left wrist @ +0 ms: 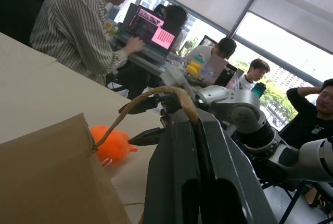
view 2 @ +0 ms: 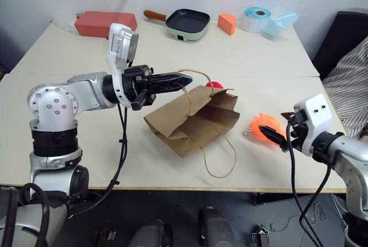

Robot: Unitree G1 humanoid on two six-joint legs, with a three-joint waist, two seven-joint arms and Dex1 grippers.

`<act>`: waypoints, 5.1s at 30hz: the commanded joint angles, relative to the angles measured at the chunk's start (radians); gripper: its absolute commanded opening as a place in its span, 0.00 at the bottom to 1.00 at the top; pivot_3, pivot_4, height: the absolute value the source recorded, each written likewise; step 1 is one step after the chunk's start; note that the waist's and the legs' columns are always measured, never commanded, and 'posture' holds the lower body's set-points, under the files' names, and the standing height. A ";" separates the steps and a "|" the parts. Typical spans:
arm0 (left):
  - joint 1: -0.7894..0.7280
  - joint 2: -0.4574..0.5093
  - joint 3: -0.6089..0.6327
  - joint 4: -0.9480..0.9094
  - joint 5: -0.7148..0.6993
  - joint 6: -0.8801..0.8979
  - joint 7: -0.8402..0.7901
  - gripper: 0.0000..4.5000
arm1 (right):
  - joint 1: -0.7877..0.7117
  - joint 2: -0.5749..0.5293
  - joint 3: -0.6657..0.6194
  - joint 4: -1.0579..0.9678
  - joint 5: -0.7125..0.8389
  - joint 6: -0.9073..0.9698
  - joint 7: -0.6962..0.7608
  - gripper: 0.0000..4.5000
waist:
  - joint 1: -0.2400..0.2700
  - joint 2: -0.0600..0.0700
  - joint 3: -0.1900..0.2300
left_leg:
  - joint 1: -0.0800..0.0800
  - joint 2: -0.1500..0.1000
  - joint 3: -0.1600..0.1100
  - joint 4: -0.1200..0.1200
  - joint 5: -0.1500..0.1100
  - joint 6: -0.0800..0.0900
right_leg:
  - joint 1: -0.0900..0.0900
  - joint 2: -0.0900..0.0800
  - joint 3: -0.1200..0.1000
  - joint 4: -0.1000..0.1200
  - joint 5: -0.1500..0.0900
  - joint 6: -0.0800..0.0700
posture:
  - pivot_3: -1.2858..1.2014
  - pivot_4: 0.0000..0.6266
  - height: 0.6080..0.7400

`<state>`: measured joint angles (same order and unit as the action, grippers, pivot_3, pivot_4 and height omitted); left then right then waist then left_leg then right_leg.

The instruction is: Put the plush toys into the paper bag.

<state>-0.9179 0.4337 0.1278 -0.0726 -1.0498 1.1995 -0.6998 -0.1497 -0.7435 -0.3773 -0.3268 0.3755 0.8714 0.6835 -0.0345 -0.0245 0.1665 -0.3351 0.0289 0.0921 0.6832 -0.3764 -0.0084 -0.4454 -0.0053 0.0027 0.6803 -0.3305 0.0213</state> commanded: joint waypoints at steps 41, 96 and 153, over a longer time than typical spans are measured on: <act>-0.004 0.003 0.003 -0.036 -0.012 -0.029 -0.001 0.00 | -0.543 0.251 0.625 0.159 0.090 0.003 -0.038 0.07 | -0.004 0.001 0.001 | -0.001 0.001 -0.001 0.000 0.001 -0.001 | -0.001 0.000 -0.001 0.000 0.000 0.000 | 0.52 0.24 1.00; 0.256 0.222 0.214 -0.220 -0.190 0.003 0.245 0.00 | -1.070 0.486 0.407 1.524 -0.287 -0.714 -0.068 0.61 | -0.054 0.002 0.003 | -0.002 0.001 -0.001 -0.001 0.002 -0.001 | -0.002 -0.001 -0.002 0.004 0.000 -0.001 | 0.52 0.24 1.00; 0.130 0.159 0.098 -0.128 -0.187 -0.031 0.151 0.00 | -0.592 0.458 0.531 0.253 0.020 -0.076 -0.028 0.66 | -0.023 0.003 0.005 | -0.005 0.001 -0.007 -0.001 0.003 -0.001 | -0.002 -0.001 -0.005 0.002 -0.001 -0.001 | 0.52 0.24 1.00</act>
<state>-0.7872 0.5887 0.1990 -0.1838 -1.2307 1.1884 -0.5495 -0.7507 -0.2544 0.1910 0.0553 0.3474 0.7647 0.6176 -0.0573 -0.0210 0.1712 -0.3410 0.0296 0.0845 0.6820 -0.3737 -0.0098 -0.4475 -0.0063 -0.0030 0.6817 -0.3310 0.0202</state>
